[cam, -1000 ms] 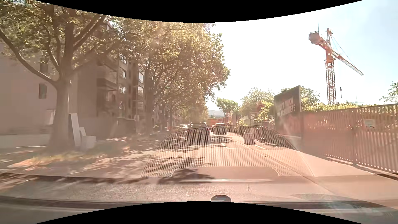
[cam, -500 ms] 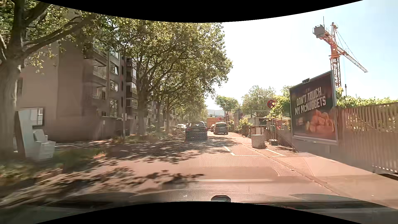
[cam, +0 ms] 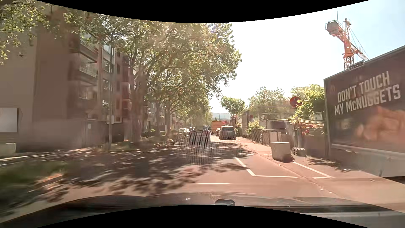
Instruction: Follow the waypoints while adhering to traffic rules and regulations
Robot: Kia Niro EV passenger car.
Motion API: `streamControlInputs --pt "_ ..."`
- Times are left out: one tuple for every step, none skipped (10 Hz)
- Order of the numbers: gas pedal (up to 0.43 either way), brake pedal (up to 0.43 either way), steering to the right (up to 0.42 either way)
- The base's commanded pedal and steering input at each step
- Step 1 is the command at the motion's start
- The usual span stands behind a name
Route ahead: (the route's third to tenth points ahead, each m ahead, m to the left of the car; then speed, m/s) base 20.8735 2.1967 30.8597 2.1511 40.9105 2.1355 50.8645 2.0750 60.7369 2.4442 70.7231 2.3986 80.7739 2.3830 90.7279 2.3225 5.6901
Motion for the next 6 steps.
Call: streamControlInputs --pt "0.138 0.000 -0.003" --pt "0.138 0.000 -0.002" --pt "0.138 0.000 -0.003" --pt "0.138 0.000 -0.002" --pt "0.138 0.000 -0.003" --pt "0.138 0.000 -0.003"
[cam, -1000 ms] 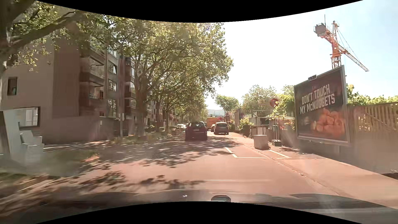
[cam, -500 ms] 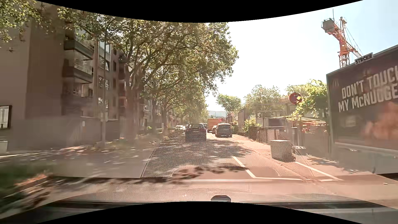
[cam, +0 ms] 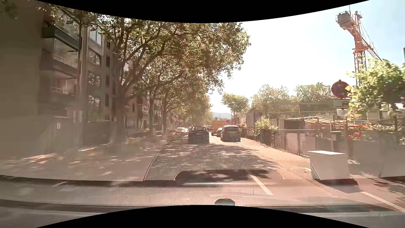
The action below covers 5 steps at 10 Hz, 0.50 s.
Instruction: Follow the waypoints while adhering to traffic rules and regulations
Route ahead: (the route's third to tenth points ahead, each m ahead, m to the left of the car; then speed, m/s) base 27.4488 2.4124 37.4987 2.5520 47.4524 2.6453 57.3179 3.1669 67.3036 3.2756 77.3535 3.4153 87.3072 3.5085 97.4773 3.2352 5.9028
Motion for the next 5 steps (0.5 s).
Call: streamControlInputs --pt "0.138 0.000 -0.006" --pt "0.138 0.000 -0.007" --pt "0.138 0.000 -0.007" --pt "0.138 0.000 -0.007" --pt "0.130 0.000 -0.007"
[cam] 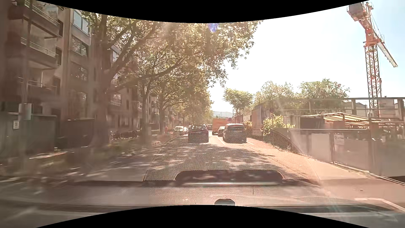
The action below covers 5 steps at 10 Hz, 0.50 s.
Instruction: Follow the waypoints while adhering to traffic rules and regulations
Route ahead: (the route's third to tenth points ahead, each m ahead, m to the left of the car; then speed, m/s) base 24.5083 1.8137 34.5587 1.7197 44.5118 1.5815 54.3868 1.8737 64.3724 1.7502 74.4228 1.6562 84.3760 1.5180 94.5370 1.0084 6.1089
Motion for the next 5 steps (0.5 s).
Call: streamControlInputs --pt "0.118 0.000 -0.007" --pt "0.110 0.000 -0.007" --pt "0.110 0.000 -0.008" --pt "0.110 0.000 -0.007" --pt "0.110 0.000 -0.007"
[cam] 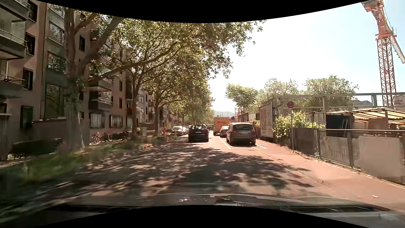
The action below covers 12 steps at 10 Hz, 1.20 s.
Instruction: Follow the waypoints while adhering to traffic rules and regulations
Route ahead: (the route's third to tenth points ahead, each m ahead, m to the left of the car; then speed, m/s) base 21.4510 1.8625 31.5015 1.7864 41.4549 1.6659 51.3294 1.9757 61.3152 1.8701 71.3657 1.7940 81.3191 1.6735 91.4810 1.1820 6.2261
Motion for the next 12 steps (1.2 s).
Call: streamControlInputs --pt "0.110 0.000 -0.007" --pt "0.110 0.000 -0.007" --pt "0.110 0.000 -0.008" --pt "0.110 0.000 -0.007" --pt "0.098 0.000 -0.007" --pt "0.098 0.000 -0.007" --pt "0.098 0.000 -0.007" --pt "0.098 0.000 -0.007" --pt "0.087 0.000 -0.007" --pt "0.087 0.000 -0.007" --pt "0.087 0.000 -0.008" --pt "0.087 0.000 -0.008"
